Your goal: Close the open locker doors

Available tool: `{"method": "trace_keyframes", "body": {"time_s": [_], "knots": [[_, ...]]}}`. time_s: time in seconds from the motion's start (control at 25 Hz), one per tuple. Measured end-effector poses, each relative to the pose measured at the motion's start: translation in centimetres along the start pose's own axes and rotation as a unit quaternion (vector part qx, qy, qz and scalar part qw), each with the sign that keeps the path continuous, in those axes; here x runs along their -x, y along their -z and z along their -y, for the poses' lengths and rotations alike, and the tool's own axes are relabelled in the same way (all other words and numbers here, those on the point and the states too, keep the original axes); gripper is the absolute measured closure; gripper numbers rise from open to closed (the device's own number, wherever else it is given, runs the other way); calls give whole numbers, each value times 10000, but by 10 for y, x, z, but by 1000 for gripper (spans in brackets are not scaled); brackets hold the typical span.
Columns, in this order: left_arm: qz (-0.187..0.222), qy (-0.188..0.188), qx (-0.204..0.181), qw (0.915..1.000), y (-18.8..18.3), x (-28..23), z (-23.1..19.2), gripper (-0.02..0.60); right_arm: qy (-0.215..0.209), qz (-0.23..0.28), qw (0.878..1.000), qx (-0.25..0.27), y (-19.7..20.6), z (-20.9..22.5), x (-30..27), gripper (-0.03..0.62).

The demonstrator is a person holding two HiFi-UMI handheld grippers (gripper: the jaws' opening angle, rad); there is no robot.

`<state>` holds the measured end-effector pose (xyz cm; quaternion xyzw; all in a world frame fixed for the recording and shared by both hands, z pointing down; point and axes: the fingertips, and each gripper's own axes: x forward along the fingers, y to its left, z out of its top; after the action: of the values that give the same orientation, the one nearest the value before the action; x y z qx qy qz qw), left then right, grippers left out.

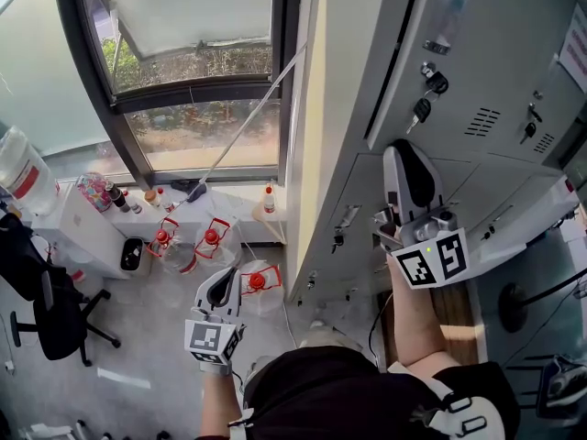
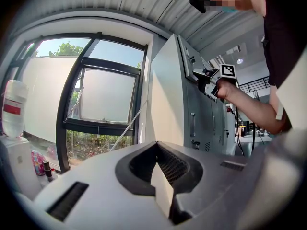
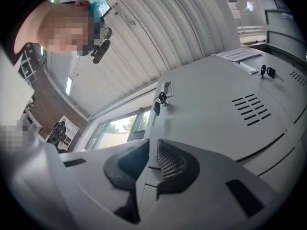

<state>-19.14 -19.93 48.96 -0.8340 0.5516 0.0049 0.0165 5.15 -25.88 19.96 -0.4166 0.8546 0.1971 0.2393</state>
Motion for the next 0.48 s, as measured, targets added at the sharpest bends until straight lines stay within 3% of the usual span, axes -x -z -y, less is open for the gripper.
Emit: {"method": "trace_keyframes", "body": {"time_s": [0.48], "knots": [[35, 118, -7, 9999, -5, -6, 7, 574, 92, 235, 9994, 225, -33, 12, -7, 546]]}}
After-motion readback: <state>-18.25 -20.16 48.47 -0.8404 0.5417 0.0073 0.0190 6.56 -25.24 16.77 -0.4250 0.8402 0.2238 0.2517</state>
